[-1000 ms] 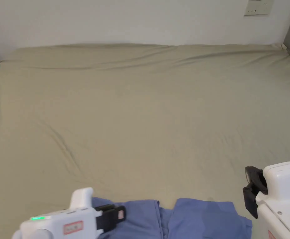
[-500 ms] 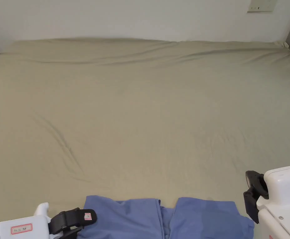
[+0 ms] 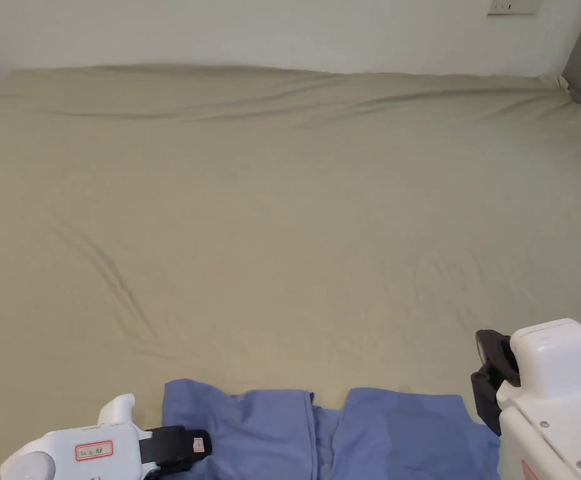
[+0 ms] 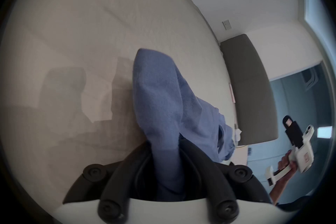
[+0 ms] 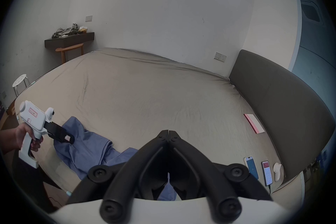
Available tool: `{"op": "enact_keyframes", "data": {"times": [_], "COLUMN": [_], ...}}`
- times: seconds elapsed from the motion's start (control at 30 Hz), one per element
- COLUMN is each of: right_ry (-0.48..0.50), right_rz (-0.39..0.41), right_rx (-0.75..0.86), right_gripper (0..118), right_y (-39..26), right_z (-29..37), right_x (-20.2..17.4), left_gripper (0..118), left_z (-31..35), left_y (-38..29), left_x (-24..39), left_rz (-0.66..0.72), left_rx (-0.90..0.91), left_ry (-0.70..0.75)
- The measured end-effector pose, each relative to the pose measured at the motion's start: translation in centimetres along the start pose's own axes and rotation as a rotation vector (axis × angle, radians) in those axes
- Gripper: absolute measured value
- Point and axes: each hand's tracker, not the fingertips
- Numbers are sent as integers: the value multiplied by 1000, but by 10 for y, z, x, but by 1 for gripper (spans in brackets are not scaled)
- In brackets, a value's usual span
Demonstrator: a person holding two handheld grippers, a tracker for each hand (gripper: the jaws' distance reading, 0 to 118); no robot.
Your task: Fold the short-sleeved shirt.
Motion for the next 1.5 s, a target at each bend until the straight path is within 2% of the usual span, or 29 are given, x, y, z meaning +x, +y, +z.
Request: {"op": "enact_keyframes", "data": {"times": [0.07, 0.17, 0.4, 0.57, 0.7, 0.77, 0.97, 1.13, 1.3, 1.5], "right_ry": [1, 7, 20, 32, 41, 47, 55, 53, 47, 45], "right_rz": [6, 7, 22, 29, 32, 32, 36, 8, 1, -20], "right_rx": [0, 5, 16, 28, 34, 35, 40, 36, 29, 19], "right_gripper": [0, 0, 0, 0, 0, 0, 0, 0, 0, 0], "right_y": [1, 3, 7, 10, 13, 14, 14, 12, 10, 4], "right_z": [0, 0, 0, 1, 2, 2, 4, 4, 6, 4], "right_x": [-2, -4, -10, -15, -20, -22, -20, -13, -7, 2], "left_gripper": [6, 6, 6, 6, 6, 6, 6, 6, 6, 6], "left_z": [14, 29, 86, 138, 157, 155, 122, 54, -13, -75], "left_y": [2, 5, 19, 24, 25, 26, 24, 16, -2, -30], "left_x": [-1, -10, -36, -29, 12, 31, 94, 125, 145, 147], "left_rz": [-7, 30, 62, -12, -117, -196, -236, -262, -327, -369], "left_rx": [19, 44, 175, 258, 215, 207, 183, 73, -21, -124], "left_ry": [39, 17, 124, 319, 539, 538, 331, 210, 210, 306]}}
